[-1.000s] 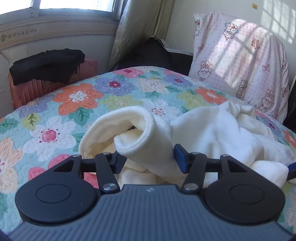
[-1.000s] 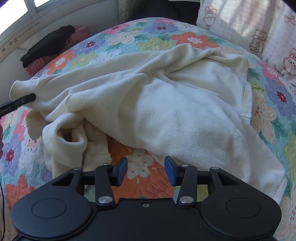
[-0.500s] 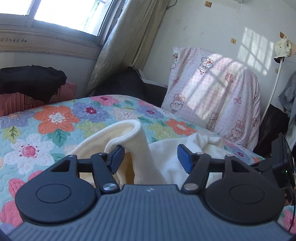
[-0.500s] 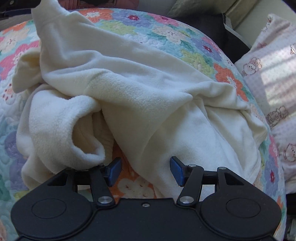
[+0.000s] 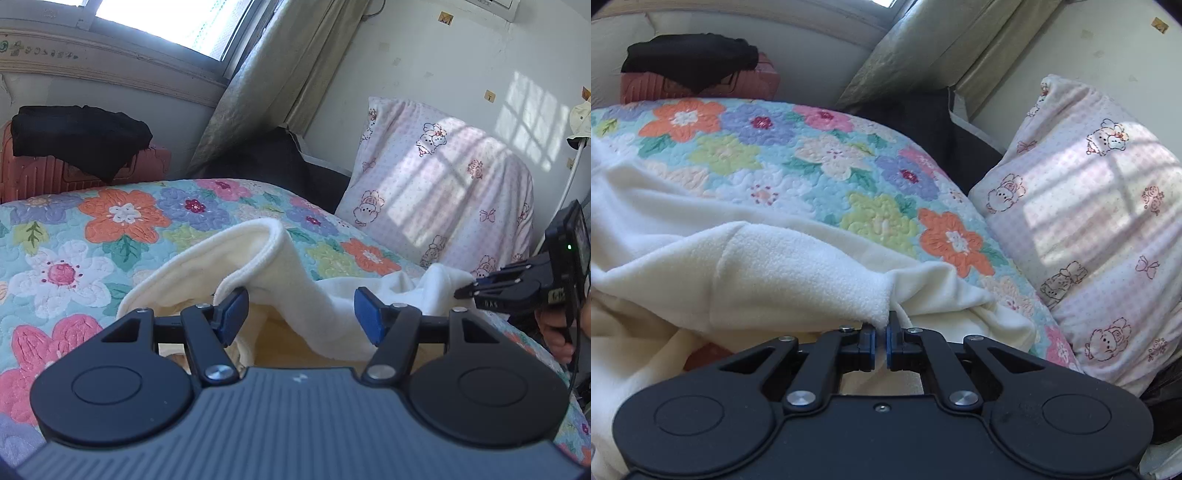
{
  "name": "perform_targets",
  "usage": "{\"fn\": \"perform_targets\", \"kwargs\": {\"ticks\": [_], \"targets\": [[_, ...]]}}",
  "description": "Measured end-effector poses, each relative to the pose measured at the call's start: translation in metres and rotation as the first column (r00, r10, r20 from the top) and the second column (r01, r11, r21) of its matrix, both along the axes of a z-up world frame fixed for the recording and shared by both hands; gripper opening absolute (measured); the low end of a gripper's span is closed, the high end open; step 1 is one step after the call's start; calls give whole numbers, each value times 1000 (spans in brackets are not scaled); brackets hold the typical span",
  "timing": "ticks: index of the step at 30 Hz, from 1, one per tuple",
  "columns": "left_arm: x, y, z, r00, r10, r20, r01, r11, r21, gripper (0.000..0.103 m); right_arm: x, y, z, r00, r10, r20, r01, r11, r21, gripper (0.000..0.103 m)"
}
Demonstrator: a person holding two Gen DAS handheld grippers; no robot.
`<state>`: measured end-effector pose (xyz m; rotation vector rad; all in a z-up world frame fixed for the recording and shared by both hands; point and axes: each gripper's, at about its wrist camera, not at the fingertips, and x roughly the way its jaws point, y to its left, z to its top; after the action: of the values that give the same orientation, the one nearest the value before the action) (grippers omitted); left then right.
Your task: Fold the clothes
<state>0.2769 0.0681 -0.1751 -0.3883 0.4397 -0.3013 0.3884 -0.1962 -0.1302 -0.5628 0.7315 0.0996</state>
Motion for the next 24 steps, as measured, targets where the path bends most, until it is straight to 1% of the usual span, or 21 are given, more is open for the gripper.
{"fn": "perform_targets", "kwargs": {"ticks": [1, 2, 3, 4, 7, 8, 9, 10, 11, 12, 13, 14, 16, 18, 19, 20, 21, 22, 23, 24], "targets": [[2, -1, -2, 1000, -14, -4, 14, 1000, -6, 63, 8, -2, 6, 1000, -13, 9, 13, 1000, 17, 4], [4, -2, -4, 1000, -27, -9, 27, 1000, -10, 65, 17, -4, 12, 1000, -24, 17, 24, 999, 34, 4], [9, -7, -7, 999, -37, -20, 37, 999, 5, 69, 23, -4, 14, 1000, -21, 15, 20, 998, 56, 4], [13, -14, -12, 999, -40, -35, 41, 999, 36, 69, 30, -5, 16, 1000, -18, 13, 17, 997, 74, 4], [24, -28, -29, 997, -56, -56, 64, 985, 158, 69, 53, 6, 14, 1000, -7, -1, 7, 999, 38, 4], [25, -28, -30, 997, -58, -52, 66, 981, 182, 69, 63, 11, 15, 1000, -9, 4, 9, 1000, 24, 4], [26, -28, -31, 997, -58, -46, 66, 977, 201, 70, 75, 17, 24, 999, -11, 32, 10, 1000, 14, 4], [25, -24, -29, 998, -48, -30, 53, 981, 189, 70, 87, 23, 33, 998, -12, 61, 12, 1000, 6, 4], [25, -18, -28, 999, -29, -18, 31, 986, 164, 69, 98, 29, 49, 993, -16, 113, 15, 1000, 13, 4], [24, -11, -27, 1000, -9, -7, 10, 990, 138, 69, 107, 37, 69, 979, -44, 200, 38, 999, 36, 4], [24, -4, -25, 1000, 15, 5, -15, 993, 114, 69, 116, 45, 88, 957, -71, 283, 56, 997, 62, 4], [22, 3, -27, 998, 62, 23, -64, 992, 109, 69, 118, 52, 100, 940, -76, 334, 44, 994, 102, 5], [24, 17, -30, 988, 153, 8, -153, 981, 123, 69, 123, 64, 124, 900, -90, 428, 14, 984, 178, 9], [30, 34, -38, 982, 173, -80, -169, 984, 57, 69, 124, 73, 126, 914, -84, 398, -11, 973, 229, 29], [33, 43, -42, 976, 178, -128, -177, 984, 17, 69, 120, 75, 120, 923, -86, 375, -12, 968, 251, 55], [35, 54, -49, 967, 162, -199, -177, 982, -61, 69, 115, 76, 114, 932, -89, 350, -11, 962, 272, 64], [37, 59, -56, 955, 141, -259, -175, 978, -117, 69, 109, 74, 105, 949, -96, 300, 7, 959, 283, 64], [36, 61, -61, 941, 127, -312, -180, 973, -146, 69, 102, 72, 94, 963, -103, 249, 27, 956, 293, 64], [34, 63, -65, 926, 113, -361, -184, 968, -170, 69, 92, 67, 82, 973, -119, 200, 56, 954, 295, 64], [31, 62, -67, 915, 105, -389, -181, 969, -165, 69, 82, 60, 70, 980, -134, 151, 84, 951, 297, 64]]}}
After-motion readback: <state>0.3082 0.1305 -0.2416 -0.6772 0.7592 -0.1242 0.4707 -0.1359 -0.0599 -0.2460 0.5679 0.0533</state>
